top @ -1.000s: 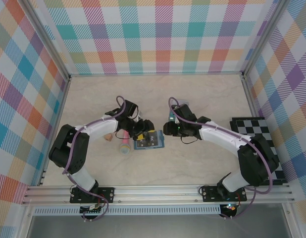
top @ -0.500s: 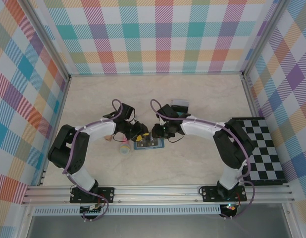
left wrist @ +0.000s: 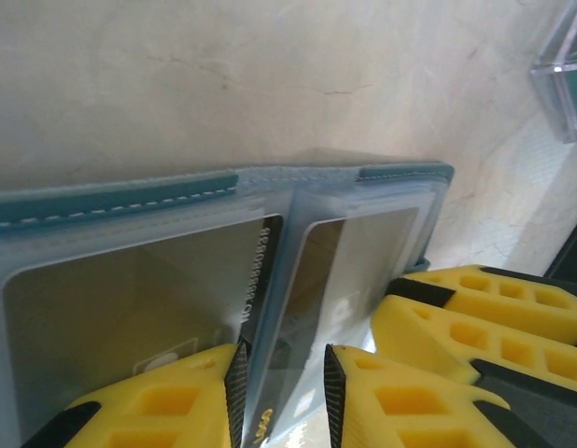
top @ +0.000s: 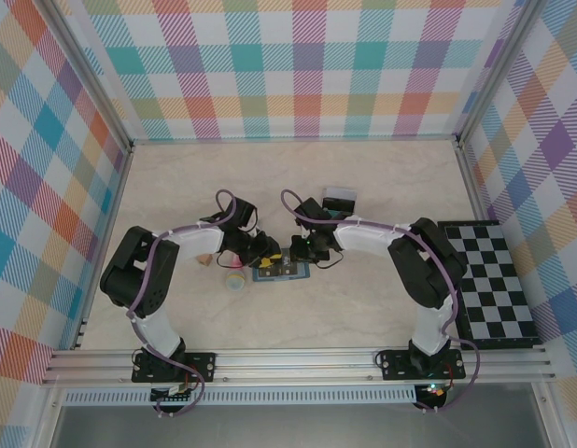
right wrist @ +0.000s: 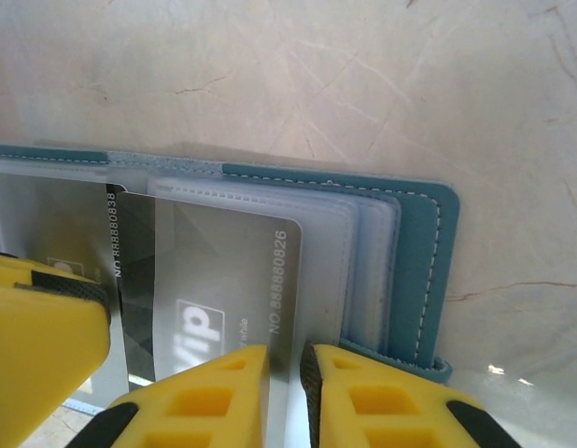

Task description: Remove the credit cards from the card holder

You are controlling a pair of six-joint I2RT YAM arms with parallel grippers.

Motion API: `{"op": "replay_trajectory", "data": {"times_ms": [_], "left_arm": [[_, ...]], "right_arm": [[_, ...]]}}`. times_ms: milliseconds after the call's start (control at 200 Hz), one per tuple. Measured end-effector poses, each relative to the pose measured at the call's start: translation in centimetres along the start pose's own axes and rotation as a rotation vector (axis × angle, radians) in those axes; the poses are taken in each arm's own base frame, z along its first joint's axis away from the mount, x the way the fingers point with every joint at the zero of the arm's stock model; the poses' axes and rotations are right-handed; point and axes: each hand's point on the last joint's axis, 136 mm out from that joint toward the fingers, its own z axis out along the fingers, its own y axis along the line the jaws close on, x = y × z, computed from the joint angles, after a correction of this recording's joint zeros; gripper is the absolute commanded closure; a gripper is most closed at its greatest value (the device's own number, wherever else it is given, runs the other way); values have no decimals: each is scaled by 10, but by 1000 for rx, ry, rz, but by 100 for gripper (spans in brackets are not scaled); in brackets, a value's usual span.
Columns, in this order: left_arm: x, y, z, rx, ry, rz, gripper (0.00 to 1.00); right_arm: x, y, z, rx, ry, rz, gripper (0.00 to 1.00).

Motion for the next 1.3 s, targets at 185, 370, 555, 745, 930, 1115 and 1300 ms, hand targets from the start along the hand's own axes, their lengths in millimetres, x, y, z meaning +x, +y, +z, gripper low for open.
{"op": "replay_trajectory", "data": {"times_ms": [185,370,555,745,930,1115,1300], "left_arm": [[0,2,2,-6,4,-1,71],[1,-2,4,28,12,9,74],[3,-6,6,63,23,7,78],[3,-5,6,77,22,-2,84],[1,-4,6,84,14,-3,91],[-1,-3,5,85,9,7,100],[-2,-6,-1,92,-5,31,100]], "right_arm": [[-1,1,2,0,6,1,81],[-1,1,3,5,12,3,81],[-1,1,3,11,20,5,82],[-2,0,4,20,31,9,82],[-2,0,4,25,36,12,83],[-3,0,4,31,38,13,83],[-3,0,4,29,37,12,82]]}}
